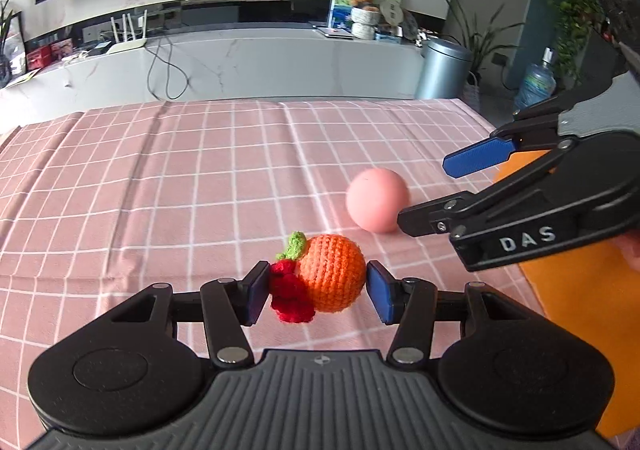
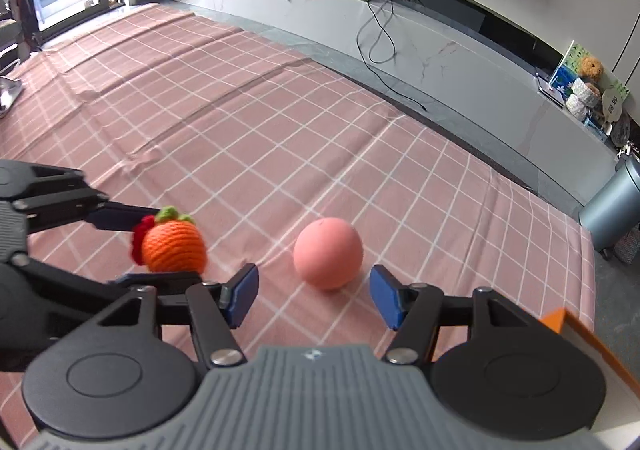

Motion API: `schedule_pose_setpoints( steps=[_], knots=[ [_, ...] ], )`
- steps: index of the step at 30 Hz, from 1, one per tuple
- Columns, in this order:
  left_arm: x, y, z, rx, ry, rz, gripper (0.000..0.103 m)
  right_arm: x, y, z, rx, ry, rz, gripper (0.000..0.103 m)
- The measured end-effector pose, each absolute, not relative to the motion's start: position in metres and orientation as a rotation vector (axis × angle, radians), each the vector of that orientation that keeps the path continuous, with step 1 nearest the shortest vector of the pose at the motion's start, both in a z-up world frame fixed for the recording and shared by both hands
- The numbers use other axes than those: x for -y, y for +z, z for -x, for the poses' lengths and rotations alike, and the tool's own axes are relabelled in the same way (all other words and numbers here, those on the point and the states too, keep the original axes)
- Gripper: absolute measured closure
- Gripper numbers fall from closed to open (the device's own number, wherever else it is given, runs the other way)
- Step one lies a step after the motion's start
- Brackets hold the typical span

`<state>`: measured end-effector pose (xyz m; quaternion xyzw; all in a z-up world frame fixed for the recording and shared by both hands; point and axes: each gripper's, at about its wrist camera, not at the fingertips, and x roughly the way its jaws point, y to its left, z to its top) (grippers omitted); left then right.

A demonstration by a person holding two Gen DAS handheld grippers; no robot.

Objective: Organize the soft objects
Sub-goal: 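Grasp the pink ball with the right tool while the left tool holds the fruit, then carry the crocheted fruit and pink ball over the orange box with both tools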

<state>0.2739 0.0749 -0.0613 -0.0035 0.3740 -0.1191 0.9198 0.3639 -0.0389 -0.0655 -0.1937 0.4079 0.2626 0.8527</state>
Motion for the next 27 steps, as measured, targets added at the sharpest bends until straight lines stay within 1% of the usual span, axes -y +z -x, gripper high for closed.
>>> schedule_pose_setpoints(
  steps=[4, 10, 12, 13, 17, 21, 27],
  knots=[
    [-0.088, -0.065, -0.283, -0.77, -0.222, 0.034, 0.044, 0.03, -0.076, -0.387, -0.886, 0.544, 0.382, 0.044],
    [-0.099, -0.072, -0.29, -0.781, -0.213, 0.065, 0.044, 0.018, -0.095, -0.402, -0.922, 0.526, 0.407, 0.044],
    [-0.101, -0.074, -0.291, -0.786, -0.211, 0.071, 0.044, 0.017, -0.098, -0.402, -0.907, 0.507, 0.43, 0.049],
    [-0.102, -0.074, -0.29, -0.788, -0.209, 0.075, 0.044, 0.017, -0.098, -0.401, -0.893, 0.495, 0.445, 0.057],
    [-0.105, -0.074, -0.288, -0.79, -0.202, 0.088, 0.044, 0.021, -0.095, -0.397, -0.894, 0.49, 0.438, 0.062],
    [-0.105, -0.068, -0.283, -0.787, -0.202, 0.099, 0.044, 0.025, -0.084, -0.382, -0.88, 0.501, 0.404, 0.064],
    [-0.1, -0.049, -0.266, -0.762, -0.196, 0.093, 0.044, 0.033, -0.048, -0.331, -0.785, 0.55, 0.426, 0.064]
  ],
)
